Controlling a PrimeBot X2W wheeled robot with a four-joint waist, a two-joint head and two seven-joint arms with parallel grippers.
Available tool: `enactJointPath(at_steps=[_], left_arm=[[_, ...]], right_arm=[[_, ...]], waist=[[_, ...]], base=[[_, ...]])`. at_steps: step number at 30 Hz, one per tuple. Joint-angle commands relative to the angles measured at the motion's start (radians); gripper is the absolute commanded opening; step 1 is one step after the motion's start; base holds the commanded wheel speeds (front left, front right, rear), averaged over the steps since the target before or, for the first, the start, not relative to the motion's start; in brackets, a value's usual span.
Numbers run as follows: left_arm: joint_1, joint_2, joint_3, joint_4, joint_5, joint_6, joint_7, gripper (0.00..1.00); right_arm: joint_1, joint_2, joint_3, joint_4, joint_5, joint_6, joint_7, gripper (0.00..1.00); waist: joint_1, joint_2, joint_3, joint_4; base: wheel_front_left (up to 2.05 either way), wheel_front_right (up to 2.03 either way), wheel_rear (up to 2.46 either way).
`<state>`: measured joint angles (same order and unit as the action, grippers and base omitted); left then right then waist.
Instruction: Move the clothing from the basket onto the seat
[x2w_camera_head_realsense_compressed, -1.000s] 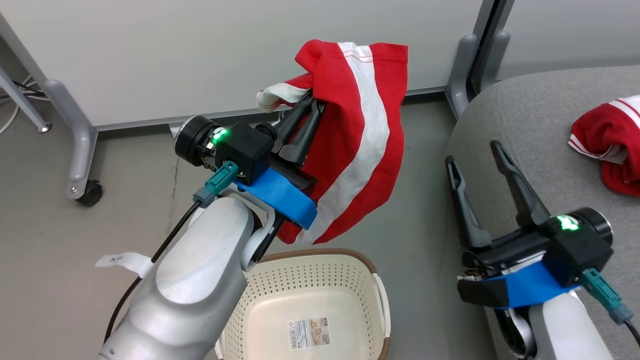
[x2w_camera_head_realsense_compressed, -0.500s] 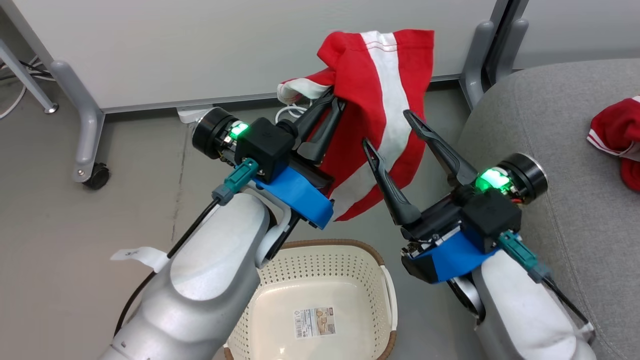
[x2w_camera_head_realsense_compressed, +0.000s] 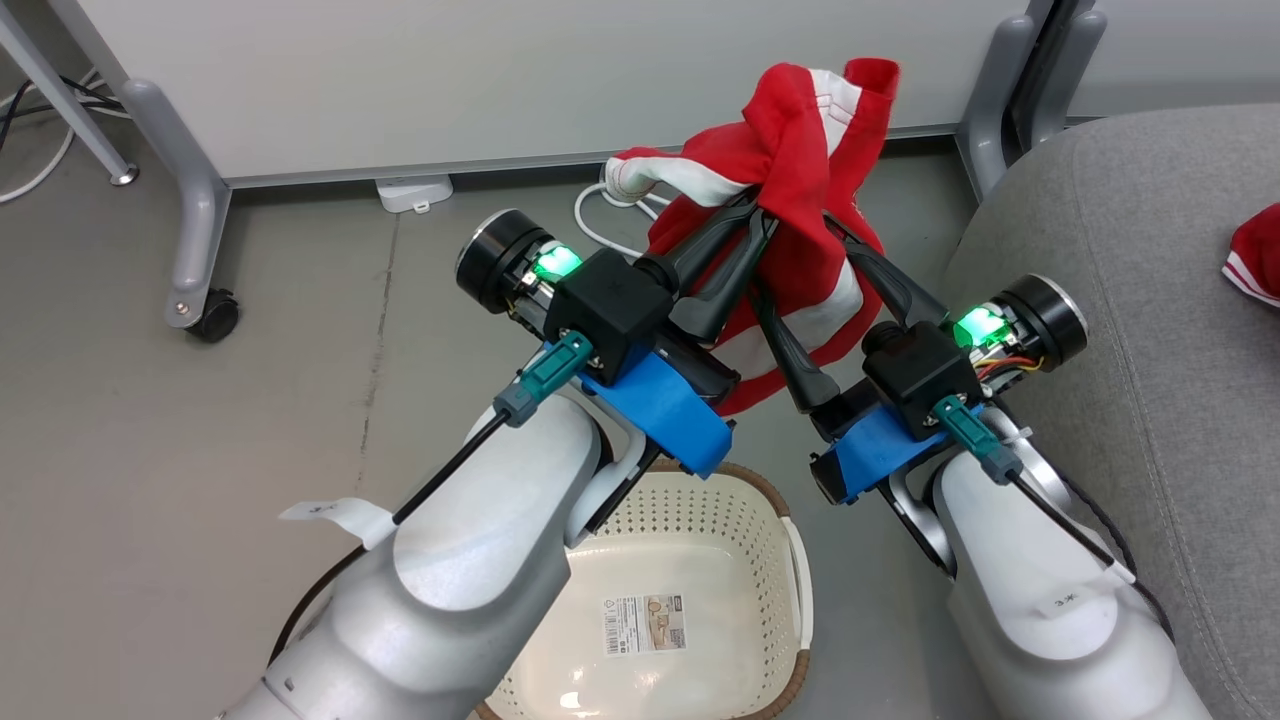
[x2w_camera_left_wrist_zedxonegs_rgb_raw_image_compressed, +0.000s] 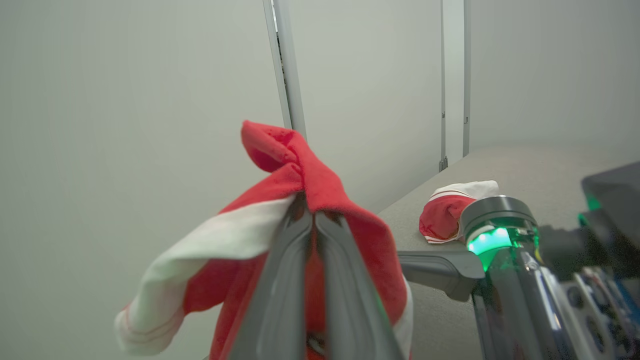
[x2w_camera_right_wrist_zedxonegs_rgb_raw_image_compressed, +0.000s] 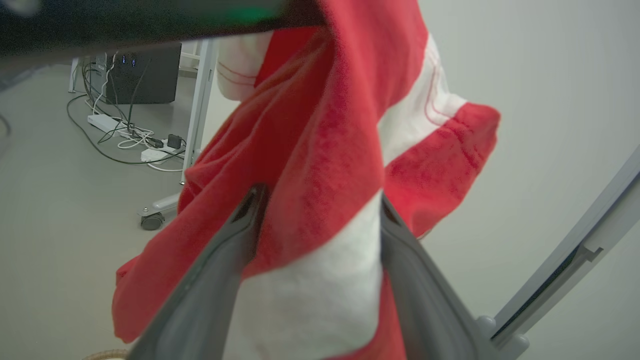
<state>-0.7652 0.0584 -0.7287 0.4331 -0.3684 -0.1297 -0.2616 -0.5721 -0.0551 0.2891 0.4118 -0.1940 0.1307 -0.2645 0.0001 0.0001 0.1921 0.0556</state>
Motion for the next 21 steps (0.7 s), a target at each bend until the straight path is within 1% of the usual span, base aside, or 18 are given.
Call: enactJointPath(at_steps=[1,5,6,7,12,21], left_arm=[[-0.012,-0.001,-0.002,-0.007,-0.003,-0.001,-0.005,0.0],[-0.007,-0.005,-0.02,-0.017,-0.007,0.002,-0.005,0.0],[-0.006,-0.005,-0.023,-0.018,-0.009,0.002,-0.005,0.0],[-0.005,-0.006,-0.026,-0.019,-0.01,0.003,-0.005,0.0],[0.0,-0.007,-0.031,-0.013,-0.014,0.005,-0.005,0.0],[0.01,-0.007,-0.025,-0.003,-0.011,0.008,-0.005,0.0]], right_arm=[[-0.018,0.003,-0.004,0.008,0.009,0.0,0.0,1.0],[-0.03,0.006,0.002,0.026,0.069,0.0,0.0,1.0],[-0.032,0.005,0.007,0.031,0.087,0.0,0.0,0.48],[-0.033,0.005,0.015,0.037,0.098,0.0,0.0,0.0],[-0.04,0.005,0.031,0.042,0.139,0.0,0.0,0.0],[-0.029,0.005,0.034,0.029,0.162,0.0,0.0,0.0]], waist=[[-0.0001,-0.0001,0.001,0.001],[-0.0001,-0.0001,0.004,0.006],[-0.0001,-0.0001,0.004,0.007],[-0.0001,-0.0001,0.004,0.009],[-0.0001,-0.0001,0.004,0.012],[-0.0001,-0.0001,0.001,0.011]], base=[[0.0,0.0,0.0],[0.0,0.0,0.0],[0.0,0.0,0.0],[0.0,0.0,0.0],[0.0,0.0,0.0],[0.0,0.0,0.0]])
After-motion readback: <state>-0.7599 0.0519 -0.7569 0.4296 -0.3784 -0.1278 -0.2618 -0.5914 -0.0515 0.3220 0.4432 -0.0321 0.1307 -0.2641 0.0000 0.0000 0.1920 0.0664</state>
